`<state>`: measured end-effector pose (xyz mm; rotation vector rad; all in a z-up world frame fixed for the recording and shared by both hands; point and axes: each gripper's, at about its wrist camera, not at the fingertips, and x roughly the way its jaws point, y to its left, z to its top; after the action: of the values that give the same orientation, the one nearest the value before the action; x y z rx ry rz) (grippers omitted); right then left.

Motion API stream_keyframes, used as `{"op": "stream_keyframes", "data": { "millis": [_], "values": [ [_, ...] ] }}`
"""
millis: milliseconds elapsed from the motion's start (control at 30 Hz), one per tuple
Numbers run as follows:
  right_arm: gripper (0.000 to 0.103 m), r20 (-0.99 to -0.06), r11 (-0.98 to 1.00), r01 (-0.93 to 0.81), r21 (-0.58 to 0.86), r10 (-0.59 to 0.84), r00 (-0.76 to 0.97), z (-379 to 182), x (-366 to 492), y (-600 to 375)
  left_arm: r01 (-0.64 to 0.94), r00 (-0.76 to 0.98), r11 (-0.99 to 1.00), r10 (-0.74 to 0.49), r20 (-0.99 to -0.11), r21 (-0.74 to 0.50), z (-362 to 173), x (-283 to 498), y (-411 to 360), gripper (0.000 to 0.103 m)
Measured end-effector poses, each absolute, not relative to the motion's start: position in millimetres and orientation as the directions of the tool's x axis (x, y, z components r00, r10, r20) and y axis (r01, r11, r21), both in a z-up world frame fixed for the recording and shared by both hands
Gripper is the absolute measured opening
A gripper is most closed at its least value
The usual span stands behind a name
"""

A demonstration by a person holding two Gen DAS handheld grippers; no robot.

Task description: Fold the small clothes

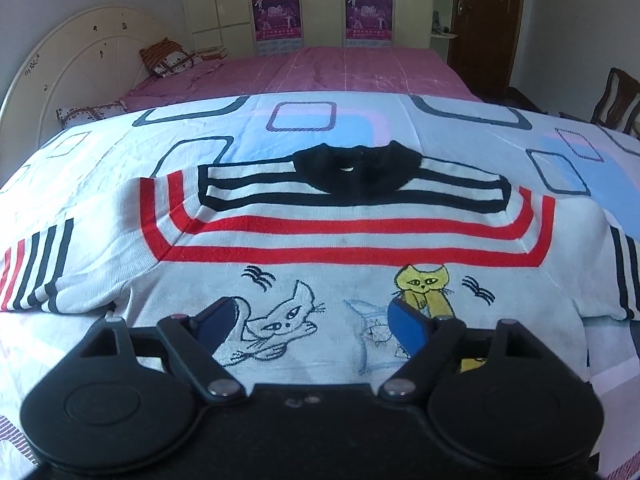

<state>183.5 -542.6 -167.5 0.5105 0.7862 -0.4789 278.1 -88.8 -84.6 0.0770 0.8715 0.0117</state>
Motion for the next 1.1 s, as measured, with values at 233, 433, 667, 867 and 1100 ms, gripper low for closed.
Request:
{"op": "stream_keyframes", "data": {
  "millis": [233,433,667,867,1100],
  "values": [
    [0.012,-0.738,0.749,0.599,0.284,-0.228,0.635,-175,190,-559,0.034,0.619,0.998,0.017,-0.786,0.048,-90,283,-85,0.067],
    [0.009,-0.655,0.811,0.532,0.243,-0.267,0.707,-142,188,-539,0.039,0.607,0.999,-0.022,-0.794,0.003,-90,287,-76,0.057],
    [0.009,-0.518,0.928,0.29,0.236,-0.133,0.845,-77,211,-448,0.015,0.628,0.999,-0.033,-0.778,-0.03,-87,287,-46,0.059],
    [0.009,-0.491,0.959,0.047,0.279,0.1,0.866,-57,236,-326,-0.016,0.631,0.998,-0.039,-0.775,-0.063,-87,289,0,0.059],
    [0.009,-0.58,0.932,-0.095,0.35,0.295,0.759,-95,260,-210,-0.041,0.632,0.997,-0.027,-0.774,-0.069,-89,296,52,0.06]
  ]
}}
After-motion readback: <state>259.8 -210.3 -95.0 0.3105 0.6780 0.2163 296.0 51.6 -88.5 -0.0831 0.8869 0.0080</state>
